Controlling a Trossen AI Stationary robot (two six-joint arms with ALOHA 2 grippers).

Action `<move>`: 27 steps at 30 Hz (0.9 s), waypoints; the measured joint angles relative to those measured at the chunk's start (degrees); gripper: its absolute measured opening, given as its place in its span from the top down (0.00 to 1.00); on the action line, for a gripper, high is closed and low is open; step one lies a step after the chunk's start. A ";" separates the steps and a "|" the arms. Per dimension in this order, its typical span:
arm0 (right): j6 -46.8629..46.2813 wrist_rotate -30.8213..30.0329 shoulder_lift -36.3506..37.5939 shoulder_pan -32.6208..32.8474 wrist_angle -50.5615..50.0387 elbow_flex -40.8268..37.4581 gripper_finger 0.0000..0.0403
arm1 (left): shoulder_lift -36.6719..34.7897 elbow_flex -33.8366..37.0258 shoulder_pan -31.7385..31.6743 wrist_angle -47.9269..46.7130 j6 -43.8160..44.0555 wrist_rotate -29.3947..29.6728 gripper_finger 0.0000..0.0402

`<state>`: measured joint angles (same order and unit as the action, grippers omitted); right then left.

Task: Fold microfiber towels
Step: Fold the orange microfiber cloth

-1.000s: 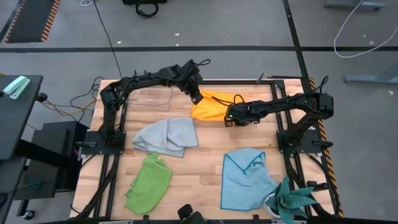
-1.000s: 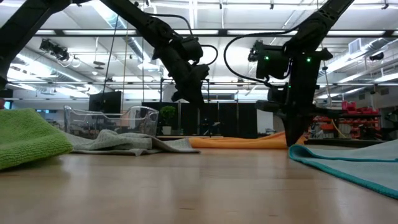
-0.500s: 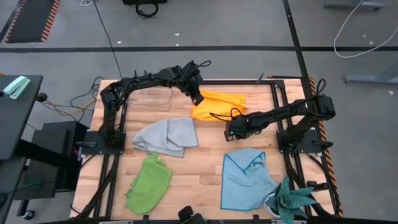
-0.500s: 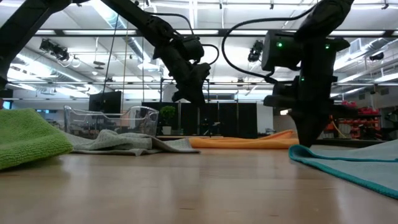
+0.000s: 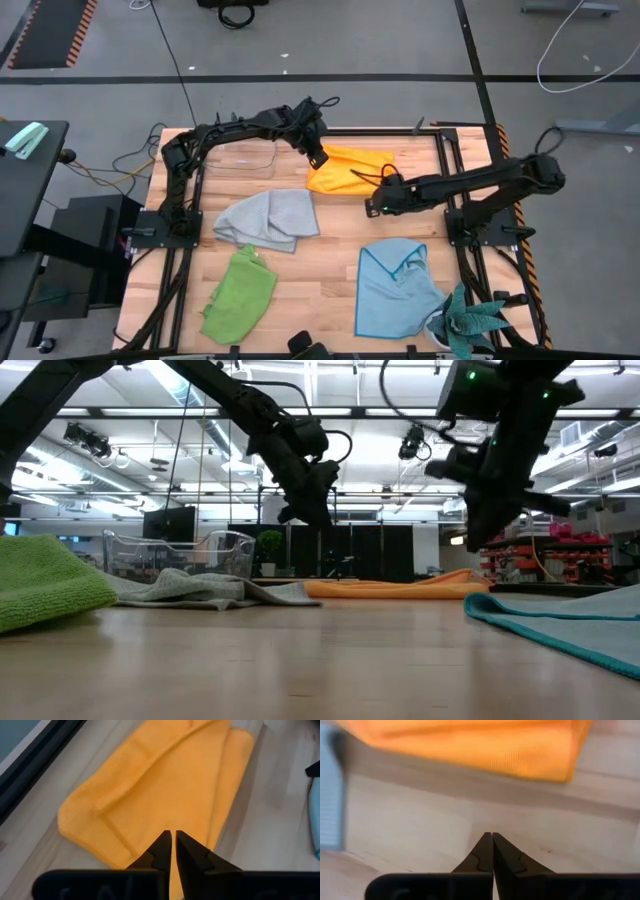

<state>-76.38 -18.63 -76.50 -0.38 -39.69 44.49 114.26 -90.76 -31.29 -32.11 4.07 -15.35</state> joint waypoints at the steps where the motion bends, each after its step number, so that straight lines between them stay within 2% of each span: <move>1: 0.00 -0.69 1.20 -0.13 0.07 0.00 0.99 | 0.00 0.00 0.00 0.54 0.10 -0.76 0.91; 5: 0.01 -1.90 4.89 -1.43 0.16 0.00 0.98 | 0.00 0.00 0.01 2.45 0.95 -4.31 0.91; 9: 1.25 -2.55 5.57 -4.16 0.16 0.02 0.99 | 0.00 0.00 0.04 4.29 1.11 -6.99 0.91; 18: 4.47 -0.09 -1.19 -9.30 0.59 0.04 1.00 | 0.00 0.00 0.00 5.77 0.12 -6.41 0.90; 23: 4.84 -0.12 -5.24 -11.84 5.05 0.04 1.00 | 1.47 0.02 -0.04 5.44 1.74 -5.21 0.93; 27: 4.57 0.10 -8.22 -13.10 9.70 0.04 1.00 | 3.23 -0.04 0.05 3.67 1.31 -1.17 0.95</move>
<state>-71.82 -18.53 -84.73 -13.48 -29.99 44.53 117.49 -90.80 -31.23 -28.43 5.38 -16.52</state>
